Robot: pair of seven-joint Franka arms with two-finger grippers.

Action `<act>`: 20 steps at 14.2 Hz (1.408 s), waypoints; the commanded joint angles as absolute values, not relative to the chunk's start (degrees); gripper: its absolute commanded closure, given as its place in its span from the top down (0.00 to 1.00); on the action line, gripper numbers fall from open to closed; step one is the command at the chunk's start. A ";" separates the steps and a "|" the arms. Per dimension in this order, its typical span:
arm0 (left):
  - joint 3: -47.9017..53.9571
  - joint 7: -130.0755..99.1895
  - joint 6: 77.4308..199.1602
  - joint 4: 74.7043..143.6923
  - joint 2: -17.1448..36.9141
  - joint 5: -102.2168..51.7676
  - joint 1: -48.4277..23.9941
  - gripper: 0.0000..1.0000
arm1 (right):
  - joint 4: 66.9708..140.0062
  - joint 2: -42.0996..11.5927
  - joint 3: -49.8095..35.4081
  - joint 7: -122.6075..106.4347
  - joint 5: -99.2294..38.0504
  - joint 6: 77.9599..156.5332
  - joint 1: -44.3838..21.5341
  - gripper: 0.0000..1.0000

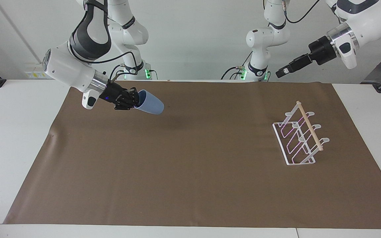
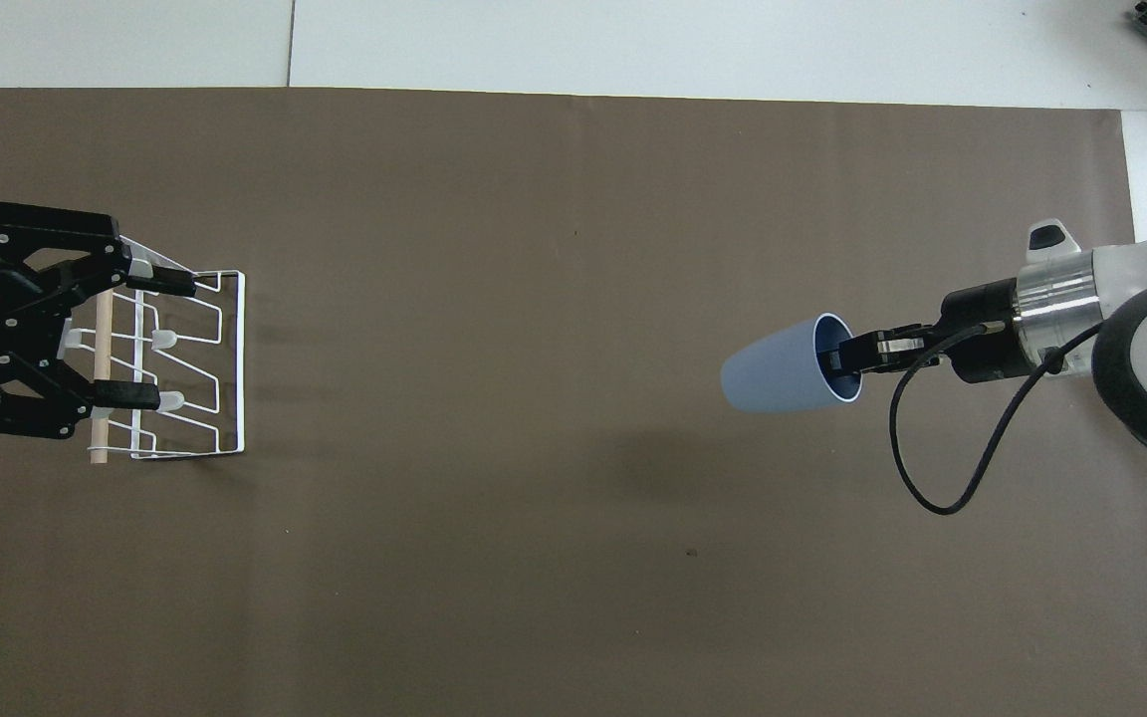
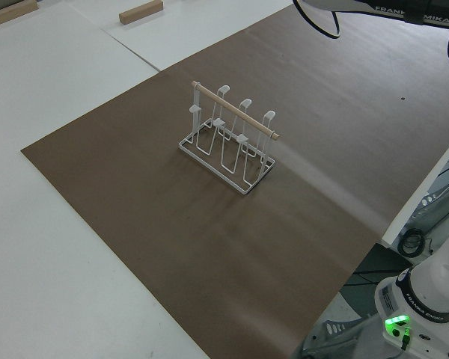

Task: Hang cup on cup holder
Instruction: 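Lift and tip the cup sideways with the right gripper while the left gripper approaches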

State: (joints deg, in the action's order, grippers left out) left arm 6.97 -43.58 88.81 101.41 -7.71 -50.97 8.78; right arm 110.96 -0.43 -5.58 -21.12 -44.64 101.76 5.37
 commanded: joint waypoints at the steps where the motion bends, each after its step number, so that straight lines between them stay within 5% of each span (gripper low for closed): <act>1: 7.12 -48.67 95.16 112.11 -14.57 -57.54 8.53 1.00 | 110.48 0.87 -8.08 -22.33 -47.89 100.81 6.06 0.00; 9: 8.00 -75.20 119.16 124.19 -20.39 -66.09 -5.26 1.00 | 107.58 3.25 -16.42 -9.51 -54.23 101.69 6.33 0.00; 20: 15.29 -91.83 120.76 123.84 -20.48 -65.22 -6.68 1.00 | 106.08 3.34 -31.19 5.18 -56.43 117.94 6.59 0.00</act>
State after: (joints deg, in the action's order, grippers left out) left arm 14.94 -89.10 119.95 122.30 -18.88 -64.93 -5.77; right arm 106.29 3.13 -29.37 3.07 -55.03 116.15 5.56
